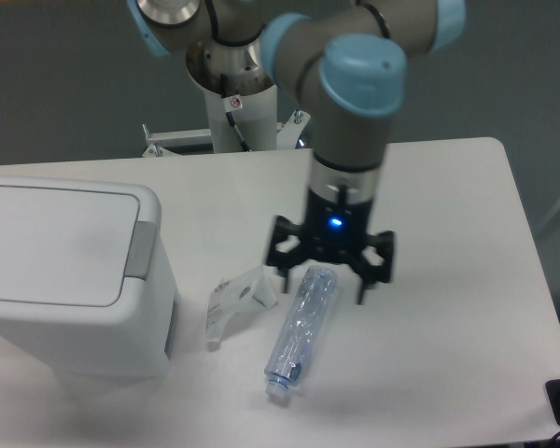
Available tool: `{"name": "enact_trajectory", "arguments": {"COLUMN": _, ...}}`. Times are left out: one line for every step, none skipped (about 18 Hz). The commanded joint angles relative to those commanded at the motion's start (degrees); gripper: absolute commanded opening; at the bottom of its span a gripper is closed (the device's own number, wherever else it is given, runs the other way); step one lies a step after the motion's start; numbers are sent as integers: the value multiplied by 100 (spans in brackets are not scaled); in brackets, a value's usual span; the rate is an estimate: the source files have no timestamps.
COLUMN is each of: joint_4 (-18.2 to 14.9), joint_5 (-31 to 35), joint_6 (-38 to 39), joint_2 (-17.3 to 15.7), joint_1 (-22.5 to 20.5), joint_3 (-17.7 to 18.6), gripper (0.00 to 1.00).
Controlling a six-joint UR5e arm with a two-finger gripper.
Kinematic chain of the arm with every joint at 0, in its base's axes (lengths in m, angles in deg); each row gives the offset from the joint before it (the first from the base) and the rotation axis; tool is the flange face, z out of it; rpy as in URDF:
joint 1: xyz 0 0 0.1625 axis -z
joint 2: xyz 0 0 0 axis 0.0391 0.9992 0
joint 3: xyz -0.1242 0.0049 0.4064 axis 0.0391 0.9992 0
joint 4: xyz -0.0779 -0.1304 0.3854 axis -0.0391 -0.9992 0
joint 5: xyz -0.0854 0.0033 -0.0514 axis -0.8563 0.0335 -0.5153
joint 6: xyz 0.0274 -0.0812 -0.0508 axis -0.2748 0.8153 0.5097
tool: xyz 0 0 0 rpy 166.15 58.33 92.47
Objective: Open the trash can
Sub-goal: 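Move the gripper over the white trash can's lid edge, then lower the gripper onto the lid edge and push it open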
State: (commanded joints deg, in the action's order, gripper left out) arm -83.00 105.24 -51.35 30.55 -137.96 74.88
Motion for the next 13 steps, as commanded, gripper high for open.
{"name": "enact_trajectory", "arguments": {"joint_4": -9, "joint_5": -18, "joint_6": 193, "joint_2": -105, "joint_1": 123, "joint_3": 9, "gripper": 100}}
{"name": "enact_trajectory", "arguments": {"joint_4": -35, "joint_5": -18, "joint_6": 317, "joint_2": -115, "joint_1": 202, "joint_3": 27, "gripper": 100}}
{"name": "enact_trajectory", "arguments": {"joint_4": -35, "joint_5": -10, "joint_6": 414, "joint_2": -132, "joint_1": 282, "joint_3": 36, "gripper": 100}}
{"name": "enact_trajectory", "arguments": {"joint_4": -35, "joint_5": -10, "joint_6": 484, "joint_2": -158, "joint_1": 352, "joint_3": 53, "gripper": 100}}
{"name": "enact_trajectory", "arguments": {"joint_4": -44, "joint_5": -10, "joint_6": 520, "joint_2": -176, "joint_1": 379, "joint_3": 62, "gripper": 100}}
{"name": "enact_trajectory", "arguments": {"joint_4": -61, "joint_5": -1, "joint_6": 520, "joint_2": -220, "joint_1": 422, "joint_3": 88, "gripper": 100}}
{"name": "enact_trajectory", "arguments": {"joint_4": -53, "joint_5": 25, "joint_6": 520, "joint_2": -255, "joint_1": 458, "joint_3": 175, "gripper": 100}}
{"name": "enact_trajectory", "arguments": {"joint_4": -35, "joint_5": 52, "joint_6": 511, "joint_2": -369, "joint_1": 484, "joint_3": 342, "gripper": 100}}
{"name": "enact_trajectory", "arguments": {"joint_4": 0, "joint_5": 61, "joint_6": 503, "joint_2": -431, "joint_1": 484, "joint_3": 456, "gripper": 100}}
{"name": "enact_trajectory", "arguments": {"joint_4": 26, "joint_5": 61, "joint_6": 468, "joint_2": -492, "joint_1": 493, "joint_3": 562, "gripper": 100}}
{"name": "enact_trajectory", "arguments": {"joint_4": 52, "joint_5": 61, "joint_6": 424, "joint_2": -545, "joint_1": 502, "joint_3": 685, "gripper": 100}}
{"name": "enact_trajectory", "arguments": {"joint_4": 53, "joint_5": 61, "joint_6": 423, "joint_2": -545, "joint_1": 502, "joint_3": 695, "gripper": 100}}
{"name": "enact_trajectory", "arguments": {"joint_4": 61, "joint_5": 61, "joint_6": 423, "joint_2": -519, "joint_1": 519, "joint_3": 695, "gripper": 100}}
